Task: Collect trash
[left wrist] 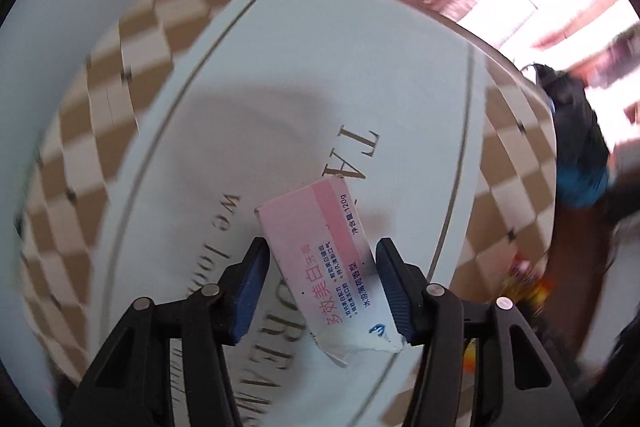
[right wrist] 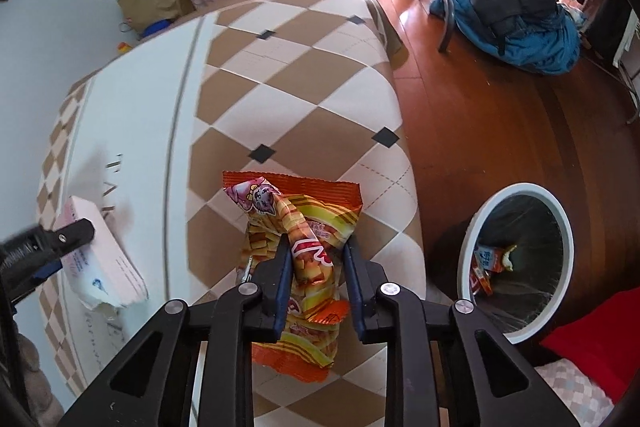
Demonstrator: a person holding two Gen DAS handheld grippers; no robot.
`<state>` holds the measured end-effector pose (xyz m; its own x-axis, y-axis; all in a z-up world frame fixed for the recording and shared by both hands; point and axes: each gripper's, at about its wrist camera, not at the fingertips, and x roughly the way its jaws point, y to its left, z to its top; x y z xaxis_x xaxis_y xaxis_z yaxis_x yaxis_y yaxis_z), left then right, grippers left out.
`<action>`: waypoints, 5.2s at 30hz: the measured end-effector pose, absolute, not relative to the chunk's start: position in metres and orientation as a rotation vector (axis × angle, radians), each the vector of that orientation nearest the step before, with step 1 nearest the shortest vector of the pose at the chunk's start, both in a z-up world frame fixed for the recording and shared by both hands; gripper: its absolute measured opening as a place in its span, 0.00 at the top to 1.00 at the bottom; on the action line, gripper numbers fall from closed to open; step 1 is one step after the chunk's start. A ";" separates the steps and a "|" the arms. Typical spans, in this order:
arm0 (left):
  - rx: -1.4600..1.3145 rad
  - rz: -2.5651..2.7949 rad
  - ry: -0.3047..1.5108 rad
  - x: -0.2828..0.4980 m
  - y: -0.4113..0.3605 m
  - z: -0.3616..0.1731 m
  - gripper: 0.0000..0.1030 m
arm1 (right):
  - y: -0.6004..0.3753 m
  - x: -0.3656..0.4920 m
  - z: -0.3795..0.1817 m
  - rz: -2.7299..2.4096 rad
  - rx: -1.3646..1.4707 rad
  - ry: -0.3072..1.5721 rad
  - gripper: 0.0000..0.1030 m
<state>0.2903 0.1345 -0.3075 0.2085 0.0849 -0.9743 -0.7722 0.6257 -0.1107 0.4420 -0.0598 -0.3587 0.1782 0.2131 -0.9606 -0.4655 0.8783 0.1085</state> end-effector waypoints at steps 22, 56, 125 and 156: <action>-0.189 0.392 0.842 0.294 -0.046 -0.124 0.53 | -0.252 0.419 -0.205 0.532 0.108 1.041 0.80; -0.218 0.131 1.383 0.473 -0.227 -0.366 0.02 | -0.475 0.538 -0.478 0.203 0.322 1.426 0.02; -0.310 -0.150 1.003 0.202 -0.214 -0.011 0.02 | -0.438 0.252 -0.037 0.558 0.100 1.151 0.00; -0.314 -0.148 1.017 0.197 -0.210 -0.016 0.00 | -0.442 0.253 -0.031 0.547 0.067 1.150 0.00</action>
<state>0.1970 -0.2103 -0.0162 0.5206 -0.2662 -0.8113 -0.0236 0.9453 -0.3253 0.2529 -0.4418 -0.0307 0.2936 0.4438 -0.8467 -0.3767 0.8677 0.3242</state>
